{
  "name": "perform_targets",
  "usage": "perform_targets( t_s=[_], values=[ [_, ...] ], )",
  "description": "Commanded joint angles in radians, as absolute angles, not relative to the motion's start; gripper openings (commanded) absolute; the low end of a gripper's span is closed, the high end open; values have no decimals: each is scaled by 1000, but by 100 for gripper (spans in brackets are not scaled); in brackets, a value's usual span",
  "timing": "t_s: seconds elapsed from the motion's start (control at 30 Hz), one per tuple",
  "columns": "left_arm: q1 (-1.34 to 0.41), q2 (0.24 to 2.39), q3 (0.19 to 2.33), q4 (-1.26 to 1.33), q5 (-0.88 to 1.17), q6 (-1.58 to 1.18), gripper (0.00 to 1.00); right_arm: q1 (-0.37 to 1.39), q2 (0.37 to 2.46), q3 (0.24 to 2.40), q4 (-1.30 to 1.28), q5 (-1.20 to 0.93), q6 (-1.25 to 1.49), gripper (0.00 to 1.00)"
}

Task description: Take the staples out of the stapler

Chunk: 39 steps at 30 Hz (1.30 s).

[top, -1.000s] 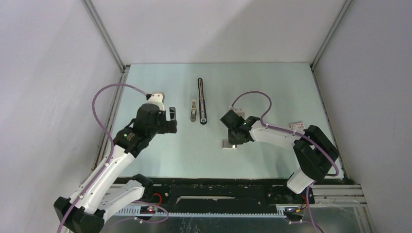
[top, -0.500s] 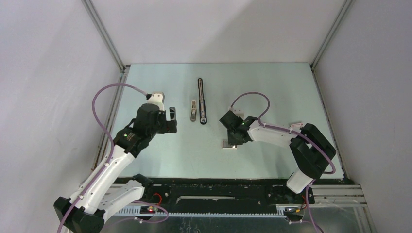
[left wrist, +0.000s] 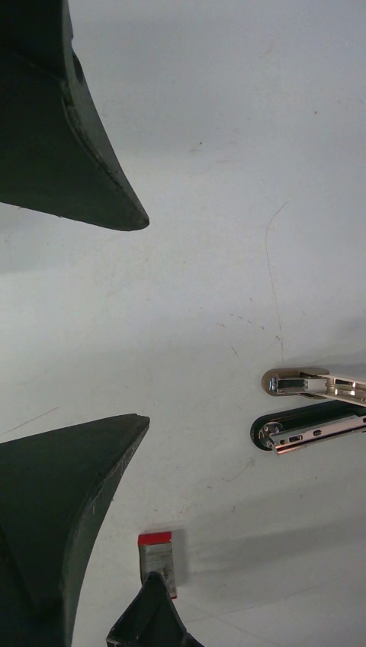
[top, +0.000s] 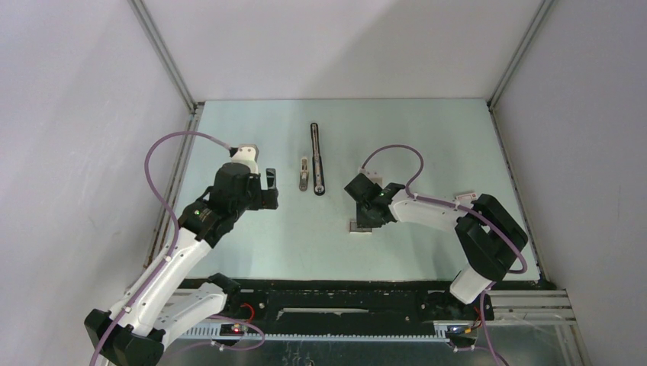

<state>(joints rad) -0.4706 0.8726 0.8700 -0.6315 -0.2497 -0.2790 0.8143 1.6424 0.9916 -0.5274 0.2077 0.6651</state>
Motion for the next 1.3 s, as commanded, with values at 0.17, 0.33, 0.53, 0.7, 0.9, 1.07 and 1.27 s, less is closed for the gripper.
perform_targets(
  t_s=[0.17, 0.33, 0.53, 0.7, 0.9, 1.07, 1.27],
  values=[
    [-463, 865, 873, -620, -239, -258, 95, 784, 1478, 1025, -595, 296, 645, 34],
    [-463, 864, 873, -620, -242, -257, 95, 680, 1394, 997, -635, 334, 592, 38],
    [-463, 856, 873, -620, -245, -256, 96, 472, 1301, 933, -623, 300, 523, 42],
    [-463, 845, 873, -620, -240, -256, 96, 250, 1247, 894, -580, 229, 497, 45],
    [-463, 833, 871, -621, -234, -256, 96, -9, 1210, 850, -519, 154, 543, 59],
    [-462, 836, 873, -618, -217, -259, 96, -200, 1224, 844, -456, 122, 567, 72],
    [-463, 838, 871, -617, -209, -261, 96, -344, 1329, 892, -405, 136, 576, 74]
  ],
)
